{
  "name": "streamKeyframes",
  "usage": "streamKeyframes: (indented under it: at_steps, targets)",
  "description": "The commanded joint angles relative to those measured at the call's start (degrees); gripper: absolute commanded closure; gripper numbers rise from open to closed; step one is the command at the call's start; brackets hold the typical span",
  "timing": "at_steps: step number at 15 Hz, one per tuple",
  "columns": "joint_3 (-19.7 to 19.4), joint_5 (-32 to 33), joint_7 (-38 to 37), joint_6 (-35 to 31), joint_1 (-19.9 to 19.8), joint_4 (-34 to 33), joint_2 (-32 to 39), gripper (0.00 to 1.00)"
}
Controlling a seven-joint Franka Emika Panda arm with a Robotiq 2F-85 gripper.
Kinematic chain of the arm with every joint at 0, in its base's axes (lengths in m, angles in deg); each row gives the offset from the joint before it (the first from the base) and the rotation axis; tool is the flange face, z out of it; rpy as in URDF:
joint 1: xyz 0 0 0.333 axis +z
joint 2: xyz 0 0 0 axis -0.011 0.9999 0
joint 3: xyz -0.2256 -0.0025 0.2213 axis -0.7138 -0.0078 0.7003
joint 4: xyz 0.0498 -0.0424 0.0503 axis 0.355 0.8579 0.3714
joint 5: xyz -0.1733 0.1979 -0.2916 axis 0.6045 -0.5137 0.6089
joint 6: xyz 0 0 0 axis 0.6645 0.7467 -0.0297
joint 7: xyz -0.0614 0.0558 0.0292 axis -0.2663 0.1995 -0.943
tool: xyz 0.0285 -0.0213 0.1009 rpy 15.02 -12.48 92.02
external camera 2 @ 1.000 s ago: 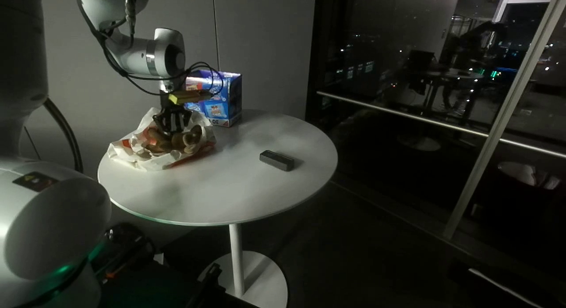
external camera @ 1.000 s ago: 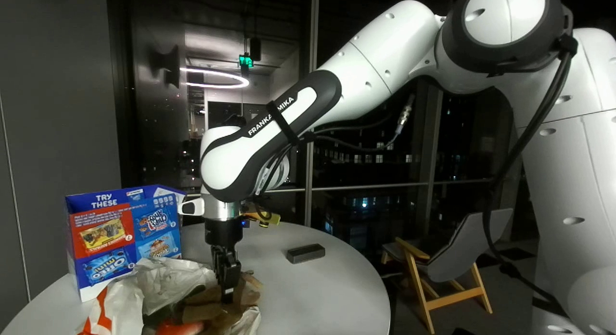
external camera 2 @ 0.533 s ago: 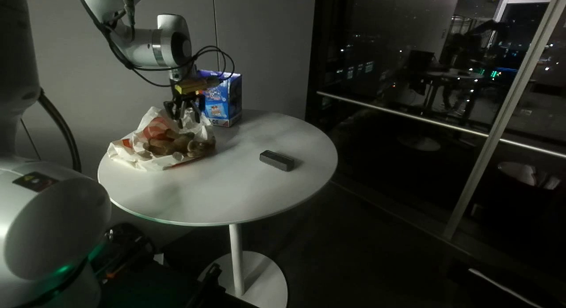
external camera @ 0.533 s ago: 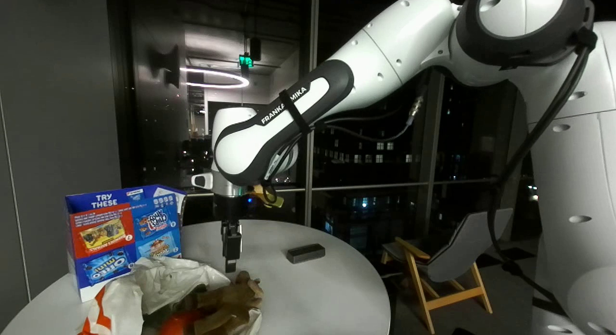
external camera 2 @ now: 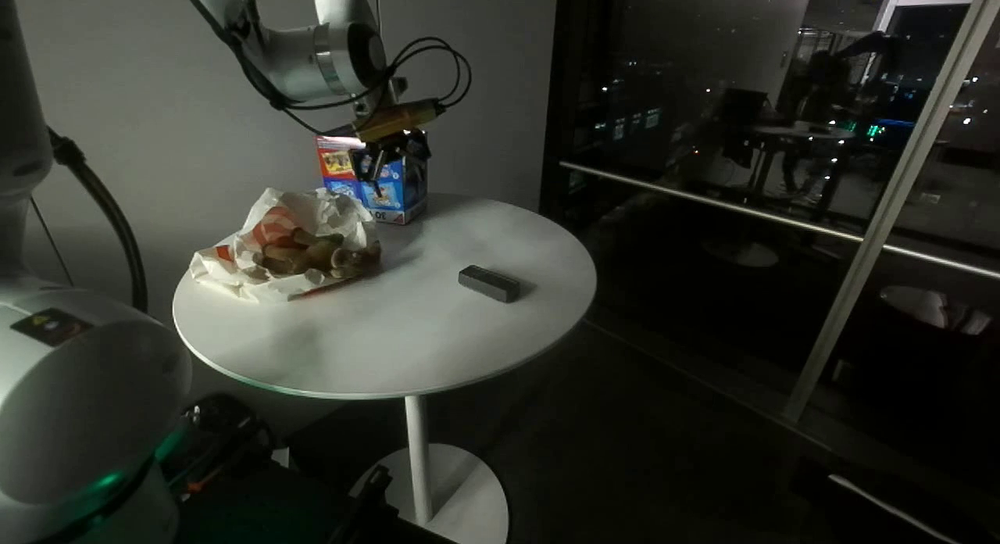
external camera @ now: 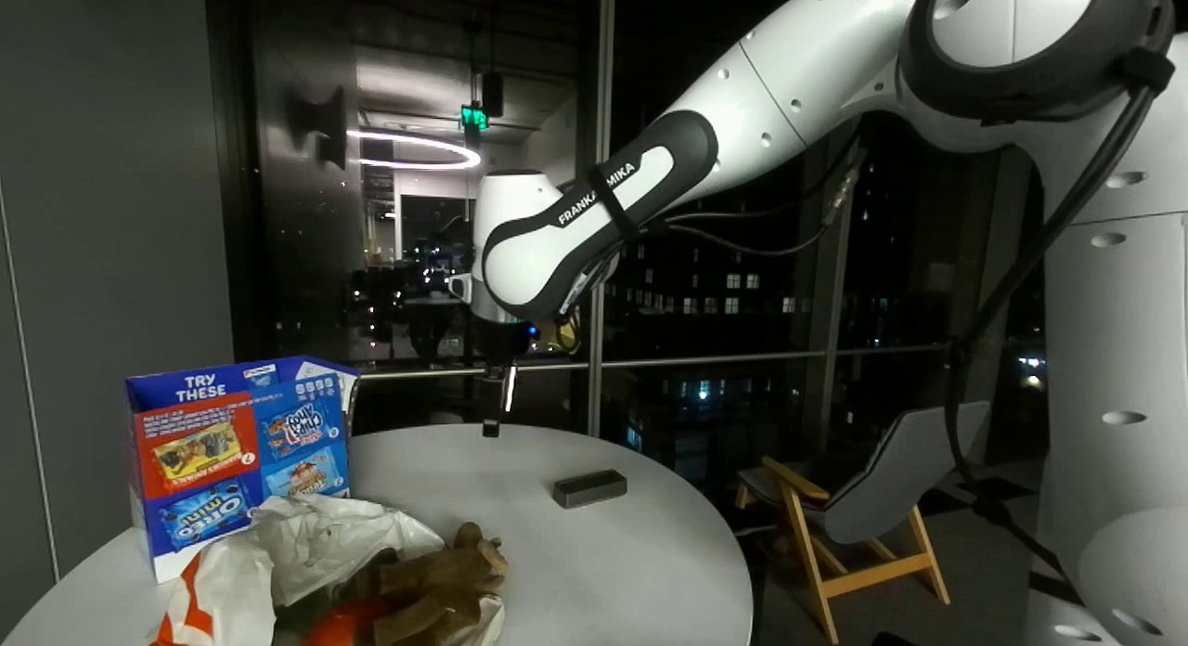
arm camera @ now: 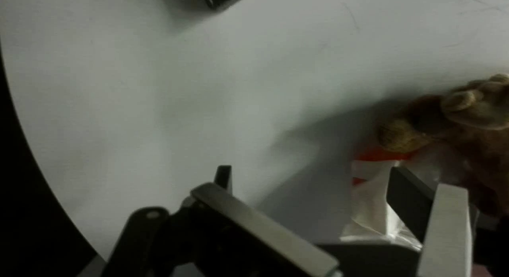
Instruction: Put the horse and the grey thing into the carrier bag and move it to the right
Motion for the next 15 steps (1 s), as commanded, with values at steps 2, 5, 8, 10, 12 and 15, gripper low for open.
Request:
streamKeyframes:
  at_steps: [2, 5, 8, 10, 12, 15]
  targets:
    - [-3.86, 6.83, -12.82, 0.17, -2.00, -1.78, 1.49, 0.00]
    - [-3.83, 7.68, -13.16, 1.03, -2.42, -0.40, 0.98, 0.00]
    - [-3.92, 8.61, -15.59, 1.36, -2.16, -0.43, 1.20, 0.00]
    - [-3.84, 8.62, -15.99, 1.55, -1.92, -0.52, 1.20, 0.00]
    - [-4.19, 9.18, -13.22, 1.48, -2.57, -0.33, 1.59, 0.00]
    - [-4.52, 7.28, -6.28, 6.46, -4.31, -1.21, 1.53, 0.00]
